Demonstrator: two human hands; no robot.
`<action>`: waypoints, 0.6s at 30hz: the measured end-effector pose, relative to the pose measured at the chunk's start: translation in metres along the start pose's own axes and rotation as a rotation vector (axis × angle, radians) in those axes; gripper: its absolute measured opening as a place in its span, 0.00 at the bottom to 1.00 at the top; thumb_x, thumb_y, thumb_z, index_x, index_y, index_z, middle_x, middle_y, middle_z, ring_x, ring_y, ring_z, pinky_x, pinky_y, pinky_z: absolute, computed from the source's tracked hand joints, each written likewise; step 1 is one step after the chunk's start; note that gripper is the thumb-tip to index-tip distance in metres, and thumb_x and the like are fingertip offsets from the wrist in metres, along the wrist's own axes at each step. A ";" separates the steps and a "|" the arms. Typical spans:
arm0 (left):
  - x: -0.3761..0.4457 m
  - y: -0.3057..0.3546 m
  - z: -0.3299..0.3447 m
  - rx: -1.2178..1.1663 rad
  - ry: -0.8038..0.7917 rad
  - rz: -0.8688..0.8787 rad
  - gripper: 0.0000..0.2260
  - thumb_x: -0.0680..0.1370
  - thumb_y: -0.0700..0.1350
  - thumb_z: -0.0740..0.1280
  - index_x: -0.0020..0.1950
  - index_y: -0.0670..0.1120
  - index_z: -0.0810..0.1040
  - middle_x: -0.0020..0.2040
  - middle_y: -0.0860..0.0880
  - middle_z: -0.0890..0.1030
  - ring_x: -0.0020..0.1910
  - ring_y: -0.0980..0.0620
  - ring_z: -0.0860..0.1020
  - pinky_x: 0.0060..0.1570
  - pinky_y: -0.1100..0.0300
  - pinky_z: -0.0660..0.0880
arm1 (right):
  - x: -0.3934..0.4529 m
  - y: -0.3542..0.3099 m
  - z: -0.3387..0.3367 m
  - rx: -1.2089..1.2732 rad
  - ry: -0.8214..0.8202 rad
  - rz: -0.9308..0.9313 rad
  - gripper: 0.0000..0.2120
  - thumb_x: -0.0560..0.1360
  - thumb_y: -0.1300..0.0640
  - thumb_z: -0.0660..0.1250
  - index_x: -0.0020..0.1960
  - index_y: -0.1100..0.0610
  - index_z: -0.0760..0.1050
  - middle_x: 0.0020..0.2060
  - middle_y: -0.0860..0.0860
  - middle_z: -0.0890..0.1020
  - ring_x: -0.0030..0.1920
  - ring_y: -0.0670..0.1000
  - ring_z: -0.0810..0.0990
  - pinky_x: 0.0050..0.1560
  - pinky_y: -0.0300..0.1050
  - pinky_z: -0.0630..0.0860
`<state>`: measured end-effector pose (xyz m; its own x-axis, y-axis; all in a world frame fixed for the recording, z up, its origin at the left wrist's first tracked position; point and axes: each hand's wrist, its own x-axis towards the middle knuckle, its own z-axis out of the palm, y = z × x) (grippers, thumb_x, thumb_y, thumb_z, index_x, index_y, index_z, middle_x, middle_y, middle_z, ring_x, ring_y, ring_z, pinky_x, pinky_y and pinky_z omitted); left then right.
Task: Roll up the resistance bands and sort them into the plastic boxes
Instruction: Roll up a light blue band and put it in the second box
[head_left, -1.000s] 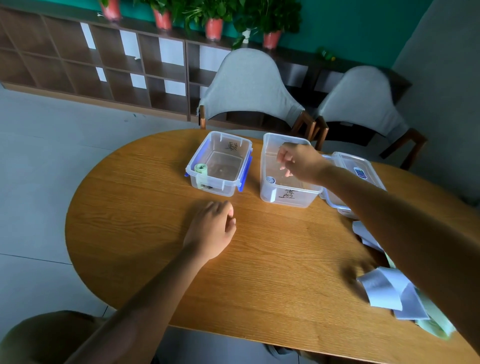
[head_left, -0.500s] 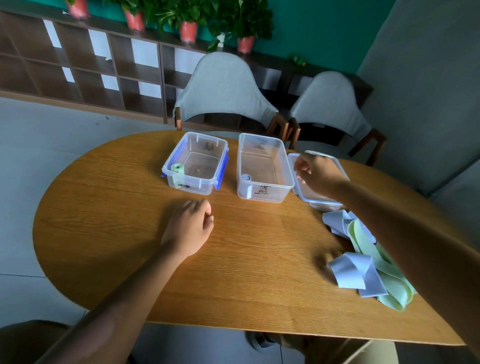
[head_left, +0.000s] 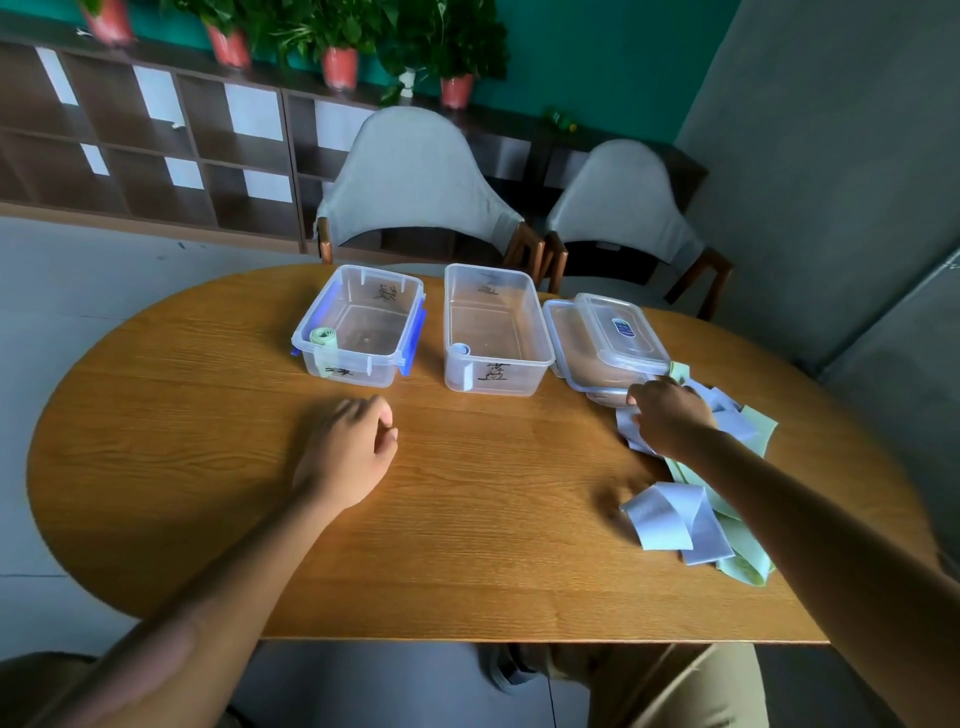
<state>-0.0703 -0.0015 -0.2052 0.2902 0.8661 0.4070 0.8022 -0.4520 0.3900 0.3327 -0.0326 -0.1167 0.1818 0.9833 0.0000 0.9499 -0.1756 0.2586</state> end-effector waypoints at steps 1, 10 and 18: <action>0.000 0.000 -0.001 -0.001 -0.002 0.000 0.07 0.77 0.45 0.69 0.45 0.49 0.71 0.36 0.56 0.71 0.40 0.53 0.71 0.36 0.57 0.65 | -0.001 0.000 0.000 0.059 0.027 0.022 0.14 0.78 0.62 0.66 0.62 0.53 0.77 0.57 0.55 0.82 0.57 0.56 0.80 0.53 0.47 0.77; -0.002 0.006 -0.005 -0.043 -0.035 -0.066 0.07 0.77 0.45 0.71 0.46 0.49 0.73 0.36 0.55 0.73 0.39 0.53 0.73 0.35 0.60 0.67 | -0.015 0.015 -0.036 0.399 0.211 0.052 0.08 0.77 0.60 0.69 0.54 0.52 0.81 0.52 0.53 0.83 0.48 0.57 0.80 0.47 0.50 0.79; 0.003 0.021 -0.012 -0.247 -0.118 -0.210 0.07 0.78 0.43 0.71 0.51 0.47 0.74 0.41 0.51 0.80 0.39 0.56 0.77 0.36 0.68 0.67 | -0.025 0.025 -0.090 0.603 0.402 -0.024 0.06 0.76 0.63 0.71 0.52 0.56 0.84 0.45 0.52 0.85 0.39 0.51 0.79 0.37 0.37 0.72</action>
<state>-0.0588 -0.0114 -0.1855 0.2017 0.9580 0.2039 0.7042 -0.2865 0.6496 0.3293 -0.0576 -0.0229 0.1621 0.9081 0.3862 0.9486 -0.0355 -0.3145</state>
